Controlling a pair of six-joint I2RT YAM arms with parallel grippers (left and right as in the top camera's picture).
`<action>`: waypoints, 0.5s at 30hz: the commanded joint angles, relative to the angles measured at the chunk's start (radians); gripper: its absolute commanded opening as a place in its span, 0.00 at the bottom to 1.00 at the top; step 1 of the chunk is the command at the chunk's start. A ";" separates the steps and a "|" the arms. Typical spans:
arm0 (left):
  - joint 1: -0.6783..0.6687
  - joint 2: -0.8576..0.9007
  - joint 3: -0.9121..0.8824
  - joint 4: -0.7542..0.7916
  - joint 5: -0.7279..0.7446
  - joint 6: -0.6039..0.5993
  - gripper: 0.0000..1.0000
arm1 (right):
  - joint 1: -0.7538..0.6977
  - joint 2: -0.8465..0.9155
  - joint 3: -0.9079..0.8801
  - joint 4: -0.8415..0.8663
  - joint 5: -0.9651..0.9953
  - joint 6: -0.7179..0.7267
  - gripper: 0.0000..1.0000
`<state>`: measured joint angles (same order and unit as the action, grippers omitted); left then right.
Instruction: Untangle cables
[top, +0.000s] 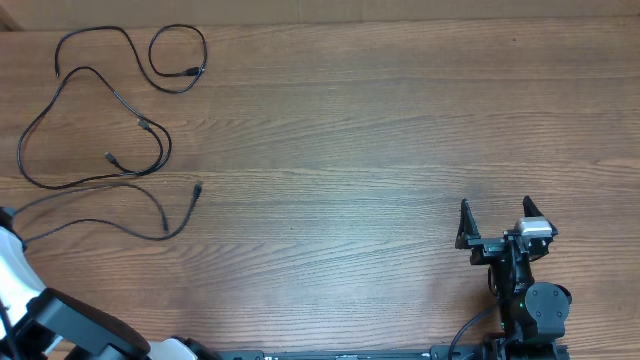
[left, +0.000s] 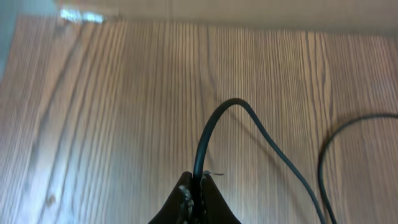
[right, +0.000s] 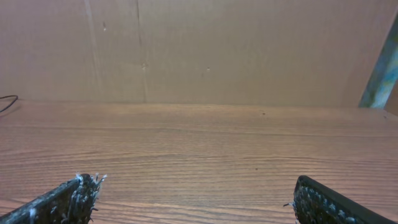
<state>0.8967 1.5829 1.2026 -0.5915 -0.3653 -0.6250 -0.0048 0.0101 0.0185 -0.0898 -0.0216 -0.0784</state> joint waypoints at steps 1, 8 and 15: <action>0.026 0.042 -0.001 0.051 -0.035 0.145 0.04 | 0.005 -0.007 -0.010 0.006 0.002 0.003 1.00; 0.029 0.111 0.000 0.192 -0.037 0.319 0.04 | 0.005 -0.007 -0.010 0.006 0.002 0.003 1.00; 0.029 0.110 0.003 0.230 -0.036 0.419 0.64 | 0.005 -0.007 -0.010 0.006 0.002 0.003 1.00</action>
<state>0.9211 1.6932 1.2015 -0.3656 -0.3828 -0.2821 -0.0051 0.0101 0.0185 -0.0898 -0.0216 -0.0784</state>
